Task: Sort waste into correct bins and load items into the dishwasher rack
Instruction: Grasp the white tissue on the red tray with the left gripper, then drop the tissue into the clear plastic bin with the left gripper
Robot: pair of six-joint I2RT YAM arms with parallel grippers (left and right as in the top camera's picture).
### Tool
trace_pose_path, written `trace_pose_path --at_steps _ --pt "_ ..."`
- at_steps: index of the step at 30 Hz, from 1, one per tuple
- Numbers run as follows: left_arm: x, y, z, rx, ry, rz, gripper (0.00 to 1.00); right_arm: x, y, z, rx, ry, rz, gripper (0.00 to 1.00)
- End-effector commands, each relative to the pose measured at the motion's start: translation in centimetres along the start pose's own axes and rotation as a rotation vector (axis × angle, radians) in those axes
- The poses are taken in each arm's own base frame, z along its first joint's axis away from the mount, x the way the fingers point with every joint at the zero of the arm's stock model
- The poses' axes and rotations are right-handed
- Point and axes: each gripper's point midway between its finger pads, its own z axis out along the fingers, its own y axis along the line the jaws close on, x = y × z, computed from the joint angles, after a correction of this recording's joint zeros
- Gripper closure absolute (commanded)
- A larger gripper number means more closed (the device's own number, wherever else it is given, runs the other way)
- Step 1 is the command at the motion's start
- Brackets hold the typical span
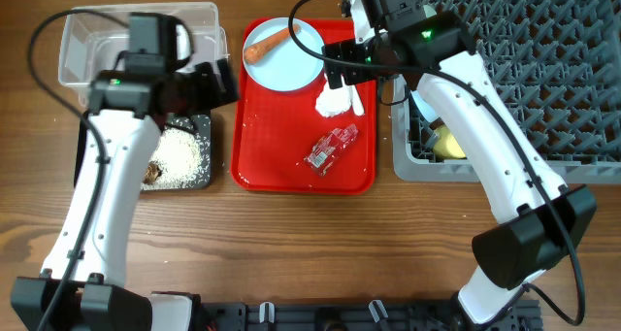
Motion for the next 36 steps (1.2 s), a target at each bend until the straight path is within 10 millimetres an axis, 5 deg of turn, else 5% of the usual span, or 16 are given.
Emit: trace_pose_path --at_steps 1,5,9,14,22,29,30,32,36 --pt "1.0 -4.2 1.5 0.036 0.006 0.145 0.0 -1.1 -3.1 -1.5 -0.003 -0.043 0.136 0.04" --pt "3.3 -9.6 5.9 0.1 0.045 0.367 0.0 -1.8 -8.7 -5.6 -0.027 -0.117 0.26 0.04" --pt "4.5 -14.9 12.5 0.161 0.034 0.504 0.0 0.0 -14.0 -8.6 0.041 -0.117 0.375 0.04" --pt "4.6 -18.1 17.8 0.143 0.081 0.603 0.0 1.3 -14.2 -8.6 0.052 -0.068 0.353 0.04" --pt "6.1 -17.2 23.6 0.079 0.089 0.641 0.05 1.9 -14.1 -8.6 0.051 -0.044 0.358 0.04" --pt "5.7 -16.2 25.0 0.029 0.065 0.665 0.34 2.4 -14.0 -8.5 0.051 -0.023 0.338 0.04" --pt "5.9 -15.9 25.2 0.016 0.073 0.666 0.67 2.4 -14.0 -8.5 0.051 -0.023 0.339 0.04" --pt "6.1 -15.5 25.3 0.0 0.084 0.667 0.95 2.4 -14.0 -8.5 0.051 -0.023 0.338 0.04" --pt "6.6 -14.7 23.0 -0.025 0.143 0.668 0.96 2.5 -14.0 -8.5 0.051 -0.015 0.339 0.04"
